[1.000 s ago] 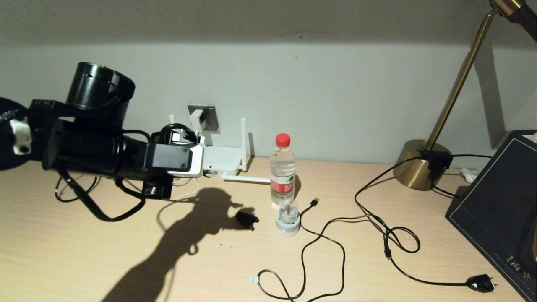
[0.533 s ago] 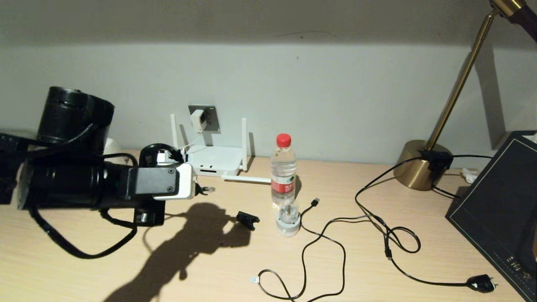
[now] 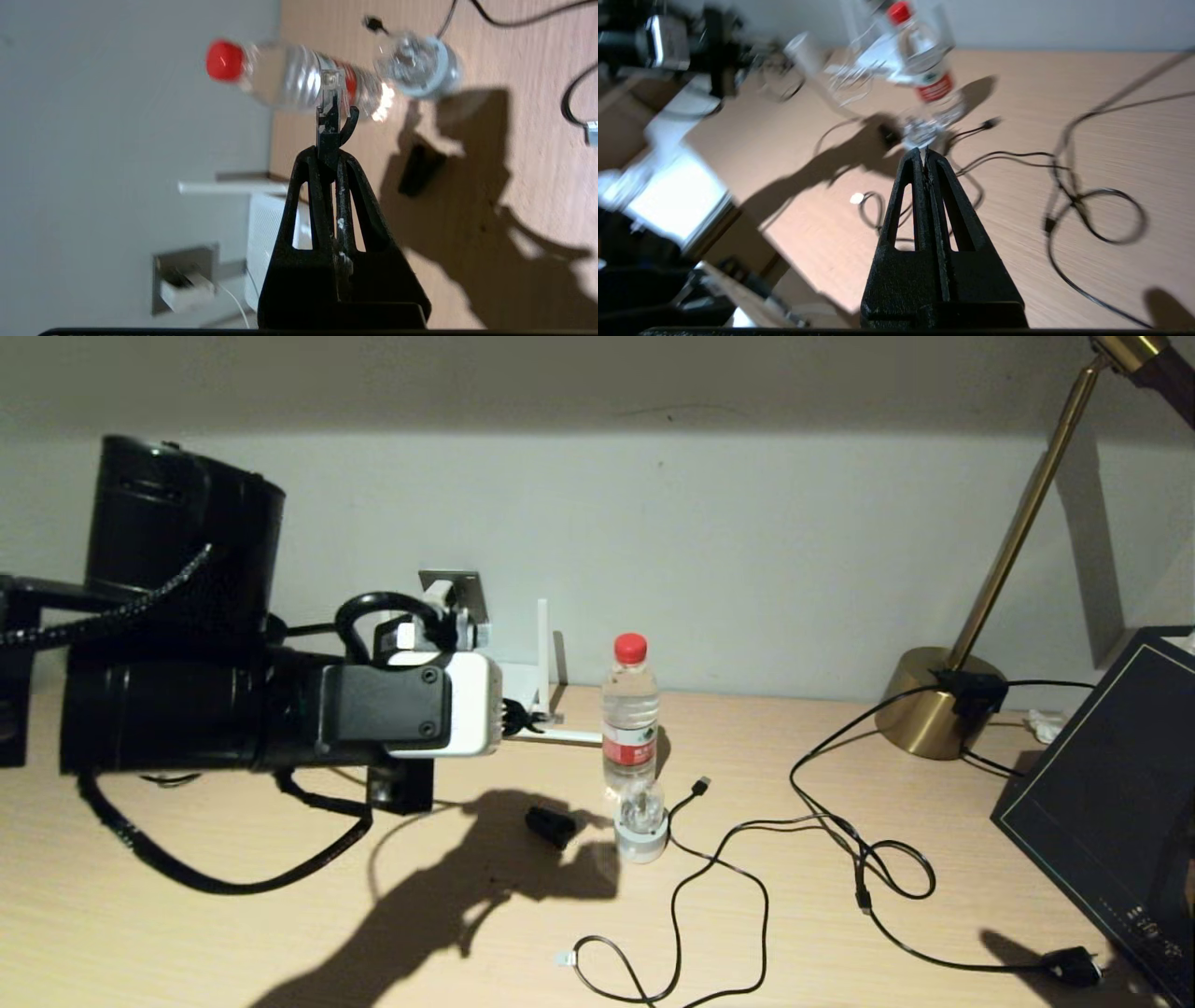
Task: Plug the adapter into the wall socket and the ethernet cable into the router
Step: Hand it to the other hand
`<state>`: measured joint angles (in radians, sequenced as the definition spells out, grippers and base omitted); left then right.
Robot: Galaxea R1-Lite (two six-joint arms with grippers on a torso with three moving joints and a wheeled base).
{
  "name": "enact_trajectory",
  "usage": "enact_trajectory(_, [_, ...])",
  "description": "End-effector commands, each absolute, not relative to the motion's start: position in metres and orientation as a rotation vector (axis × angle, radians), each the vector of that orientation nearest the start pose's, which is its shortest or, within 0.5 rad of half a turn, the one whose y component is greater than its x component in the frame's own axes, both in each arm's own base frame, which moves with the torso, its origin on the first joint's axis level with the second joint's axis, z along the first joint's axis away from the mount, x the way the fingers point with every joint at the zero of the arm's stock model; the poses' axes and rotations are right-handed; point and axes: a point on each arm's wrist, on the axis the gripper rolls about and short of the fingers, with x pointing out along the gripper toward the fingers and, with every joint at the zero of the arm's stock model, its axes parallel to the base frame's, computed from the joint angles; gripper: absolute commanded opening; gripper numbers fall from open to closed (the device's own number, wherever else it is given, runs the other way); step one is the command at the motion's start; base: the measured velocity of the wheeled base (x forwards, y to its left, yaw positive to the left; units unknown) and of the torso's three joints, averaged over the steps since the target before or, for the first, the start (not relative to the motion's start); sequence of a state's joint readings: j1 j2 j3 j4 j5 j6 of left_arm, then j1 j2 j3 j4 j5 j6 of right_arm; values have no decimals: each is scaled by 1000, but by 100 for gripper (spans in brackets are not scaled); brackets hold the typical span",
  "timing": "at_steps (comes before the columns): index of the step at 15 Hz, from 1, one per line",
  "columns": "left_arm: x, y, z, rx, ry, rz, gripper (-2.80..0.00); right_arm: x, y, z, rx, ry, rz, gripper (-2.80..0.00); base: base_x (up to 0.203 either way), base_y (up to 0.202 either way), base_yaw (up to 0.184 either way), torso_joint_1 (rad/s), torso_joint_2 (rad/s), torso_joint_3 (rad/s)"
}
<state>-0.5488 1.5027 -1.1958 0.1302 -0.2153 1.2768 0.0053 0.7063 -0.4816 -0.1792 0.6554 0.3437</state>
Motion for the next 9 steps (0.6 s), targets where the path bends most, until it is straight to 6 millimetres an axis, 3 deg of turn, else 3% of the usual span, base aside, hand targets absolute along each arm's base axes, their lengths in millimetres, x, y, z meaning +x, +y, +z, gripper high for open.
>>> enact_trajectory(1, [229,-159,270,1271,-111,-980,-280,109,17,221,367,292,688,-280,0,0,0,0,0,0])
enact_trajectory(4, [244,-169,269,1245,-98,-975,-280,152,37,224,329,286,799,-280,0,0,0,0,0,0])
enact_trajectory(7, [253,-177,281,1241,-133,-957,-280,184,80,226,294,295,856,-280,0,0,0,0,0,0])
enact_trajectory(9, [255,-184,289,1247,-142,-969,-280,195,105,232,287,245,919,-280,0,0,0,0,0,0])
